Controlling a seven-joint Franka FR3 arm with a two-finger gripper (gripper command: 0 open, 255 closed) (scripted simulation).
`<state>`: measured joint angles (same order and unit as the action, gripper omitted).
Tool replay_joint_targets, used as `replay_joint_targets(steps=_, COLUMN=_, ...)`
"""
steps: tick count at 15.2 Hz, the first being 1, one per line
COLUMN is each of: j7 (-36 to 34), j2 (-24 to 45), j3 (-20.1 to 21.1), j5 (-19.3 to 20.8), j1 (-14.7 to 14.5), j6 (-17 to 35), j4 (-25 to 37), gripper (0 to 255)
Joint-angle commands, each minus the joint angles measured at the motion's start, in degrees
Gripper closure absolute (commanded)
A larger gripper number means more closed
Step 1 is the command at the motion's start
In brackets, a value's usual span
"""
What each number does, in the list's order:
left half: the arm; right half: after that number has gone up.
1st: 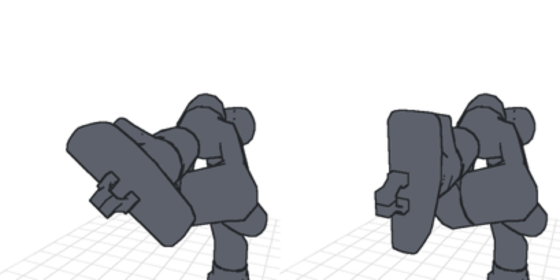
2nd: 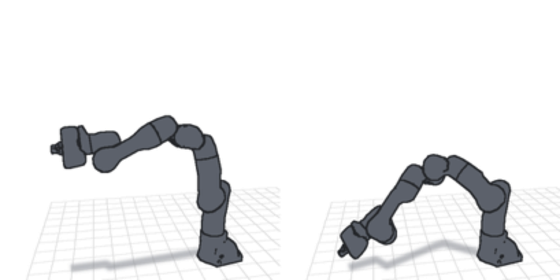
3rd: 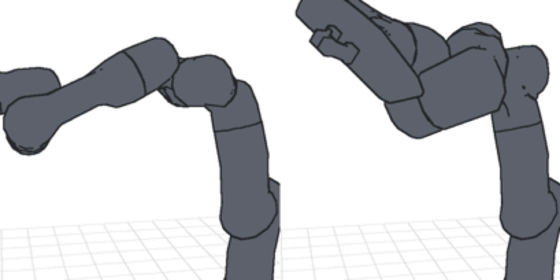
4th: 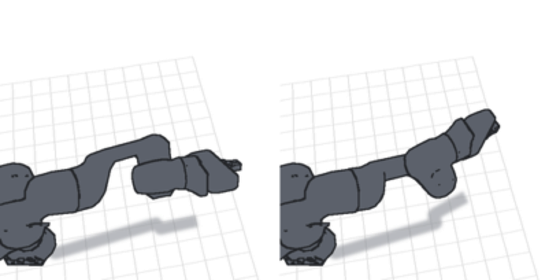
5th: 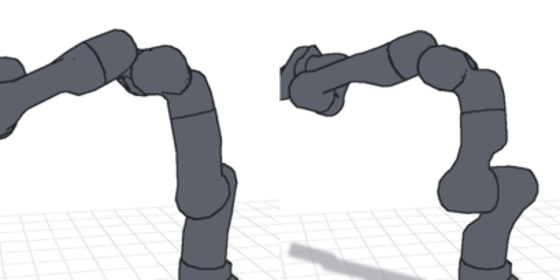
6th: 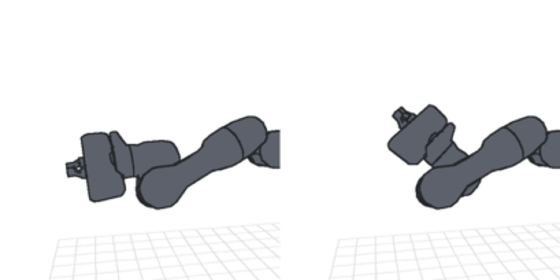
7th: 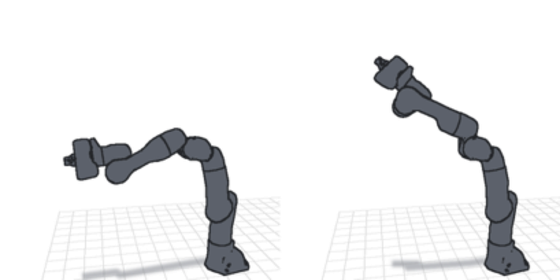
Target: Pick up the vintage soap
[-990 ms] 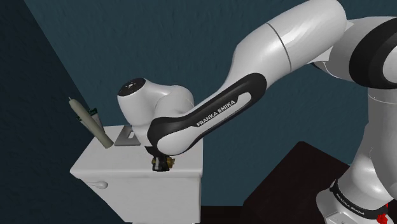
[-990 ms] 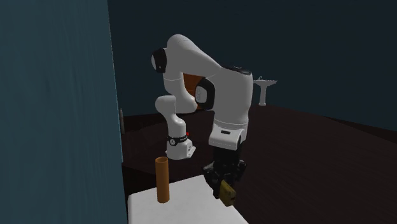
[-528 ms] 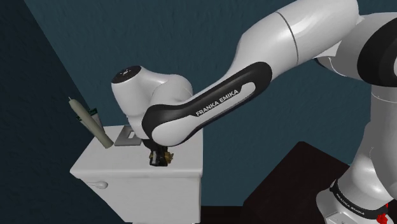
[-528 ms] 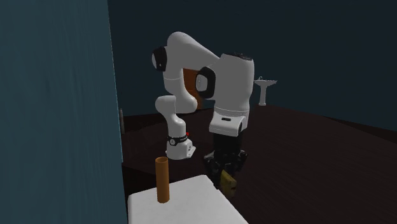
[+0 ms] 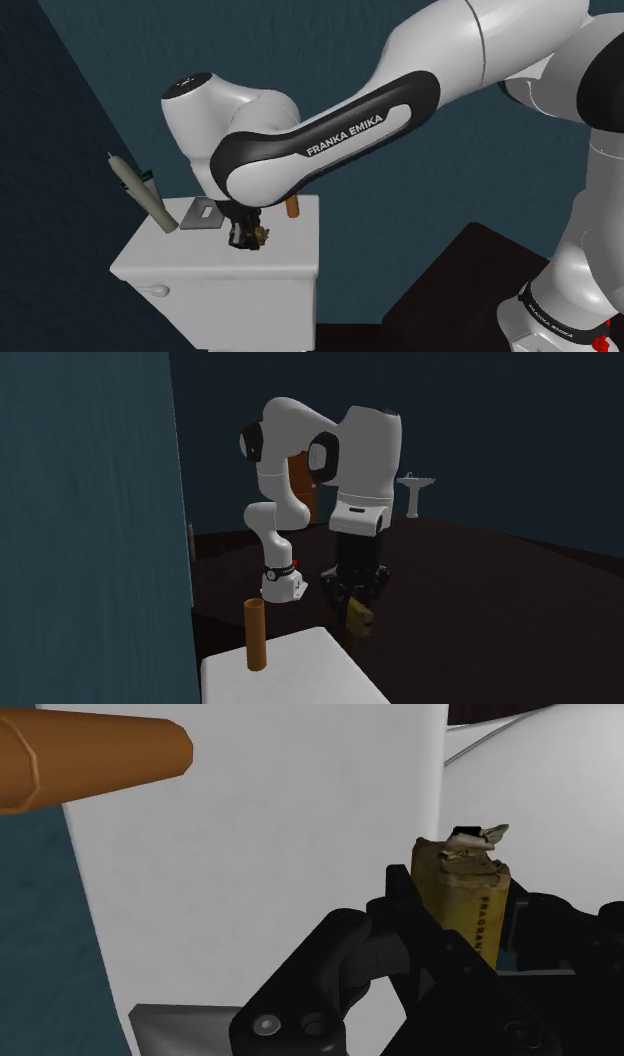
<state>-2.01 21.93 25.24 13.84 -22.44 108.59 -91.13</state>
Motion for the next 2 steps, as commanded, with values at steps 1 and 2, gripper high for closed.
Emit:
replay_joint_targets(steps=1, j7=0.16, j2=-0.33, j3=0.08, j5=-0.19, j1=0.02, j6=-0.88, j4=0.56, gripper=255)
replay_joint_targets(steps=2, j7=0.16, j2=-0.32, j3=0.08, j5=-0.19, j1=0.01, j6=-0.88, j4=0.57, gripper=255)
